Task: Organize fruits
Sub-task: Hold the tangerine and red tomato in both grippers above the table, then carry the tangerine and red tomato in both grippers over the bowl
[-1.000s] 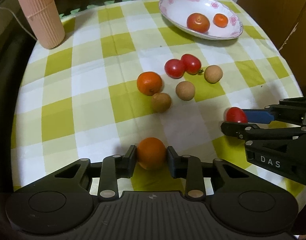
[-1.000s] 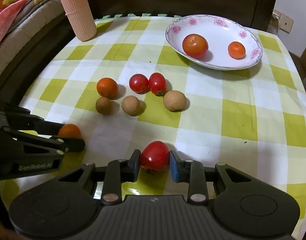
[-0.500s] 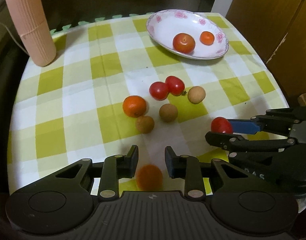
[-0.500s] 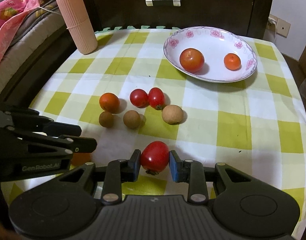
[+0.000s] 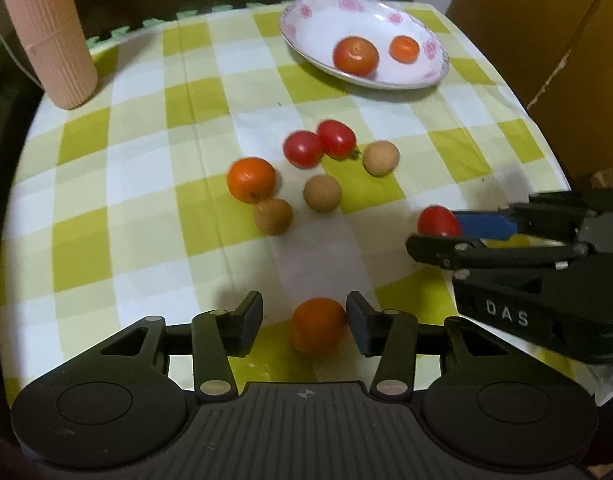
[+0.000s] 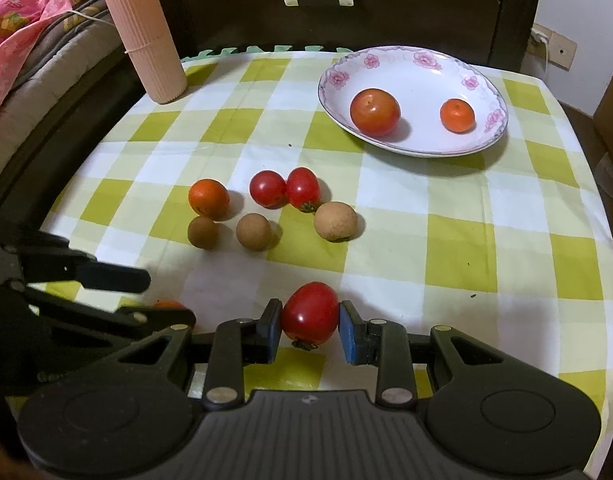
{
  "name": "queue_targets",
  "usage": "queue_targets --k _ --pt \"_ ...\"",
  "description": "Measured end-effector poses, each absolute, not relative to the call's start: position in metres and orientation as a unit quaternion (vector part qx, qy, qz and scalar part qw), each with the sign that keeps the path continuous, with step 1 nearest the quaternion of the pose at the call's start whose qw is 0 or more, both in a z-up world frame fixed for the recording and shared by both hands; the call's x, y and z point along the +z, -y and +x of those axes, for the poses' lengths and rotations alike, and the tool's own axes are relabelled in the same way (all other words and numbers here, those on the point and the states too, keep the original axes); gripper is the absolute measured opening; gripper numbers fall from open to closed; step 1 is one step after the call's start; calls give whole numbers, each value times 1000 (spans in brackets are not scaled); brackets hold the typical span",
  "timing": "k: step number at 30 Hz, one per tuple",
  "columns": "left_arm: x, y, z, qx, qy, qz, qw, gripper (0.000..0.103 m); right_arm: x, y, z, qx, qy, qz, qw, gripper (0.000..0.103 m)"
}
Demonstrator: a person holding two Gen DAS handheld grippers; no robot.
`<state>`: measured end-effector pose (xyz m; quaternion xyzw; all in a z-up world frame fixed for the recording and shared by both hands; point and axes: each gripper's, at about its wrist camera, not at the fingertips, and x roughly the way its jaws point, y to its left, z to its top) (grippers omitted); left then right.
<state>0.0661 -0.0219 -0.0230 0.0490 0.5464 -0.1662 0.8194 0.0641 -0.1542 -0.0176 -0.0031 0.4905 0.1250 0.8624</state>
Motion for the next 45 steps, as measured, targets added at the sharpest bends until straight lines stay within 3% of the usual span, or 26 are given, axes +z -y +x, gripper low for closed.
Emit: queue_targets --k 7,45 --pt "-34 32 60 -166 -555 70 812 40 -17 153 64 127 -489 -5 863 30" --pt "24 63 148 -180 -488 33 853 40 19 188 119 71 -448 11 891 30"
